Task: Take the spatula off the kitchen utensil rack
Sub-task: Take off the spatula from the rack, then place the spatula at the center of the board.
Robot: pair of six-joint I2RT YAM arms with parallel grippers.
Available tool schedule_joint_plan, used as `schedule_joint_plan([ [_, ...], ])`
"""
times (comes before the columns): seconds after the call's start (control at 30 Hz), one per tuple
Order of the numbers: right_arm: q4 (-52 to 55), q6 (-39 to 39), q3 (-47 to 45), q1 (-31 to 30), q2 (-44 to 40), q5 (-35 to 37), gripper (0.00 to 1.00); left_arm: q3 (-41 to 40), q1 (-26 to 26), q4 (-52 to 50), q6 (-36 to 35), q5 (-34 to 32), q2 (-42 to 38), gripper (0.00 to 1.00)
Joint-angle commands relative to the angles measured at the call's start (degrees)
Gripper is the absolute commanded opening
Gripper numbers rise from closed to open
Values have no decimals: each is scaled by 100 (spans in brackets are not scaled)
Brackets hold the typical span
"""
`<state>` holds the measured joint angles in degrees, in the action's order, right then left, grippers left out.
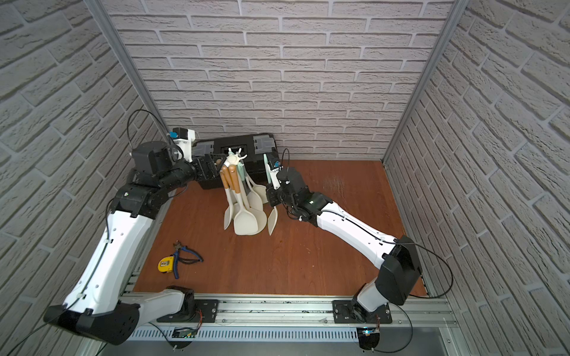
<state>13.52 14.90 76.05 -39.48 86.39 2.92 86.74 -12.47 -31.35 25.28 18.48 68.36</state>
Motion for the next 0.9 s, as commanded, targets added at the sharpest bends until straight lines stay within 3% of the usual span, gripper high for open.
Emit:
schedule_joint_plan([
  [0.0,-495,556,-403,309,-482,-1234,3,106,45,171,-254,512,-341,89],
  [0.07,-610,633,-700,476,-683,-1620,3,83,65,48,-479,637,-510,93],
  [0.23,-918,661,-1295,704,-1033,-2256,3,-267,140,-102,-682,752,-1045,93],
  [0.4,-1234,761,-1544,758,-1048,-3308,3,-1284,101,-212,-491,887,-1951,86],
  [0.5,-1792,1081,-1823,758,-992,-3812,3,-2127,-192,-253,-232,719,-2610,77],
  [0.6,-2237,1345,-2094,758,-1017,-3961,3,-3112,-1024,81,303,170,-3323,69],
  [0.7,-2410,1448,-2243,762,-1092,-3932,3,-4019,-2408,523,796,-1041,-3717,63],
  [0.83,-2686,1664,-2435,758,-1219,-3952,3,-4597,-4695,1330,795,-3224,-3079,62],
  [0.87,-2688,1681,-2452,758,-1246,-3961,3,-4572,-5027,1502,762,-3570,-2768,63],
])
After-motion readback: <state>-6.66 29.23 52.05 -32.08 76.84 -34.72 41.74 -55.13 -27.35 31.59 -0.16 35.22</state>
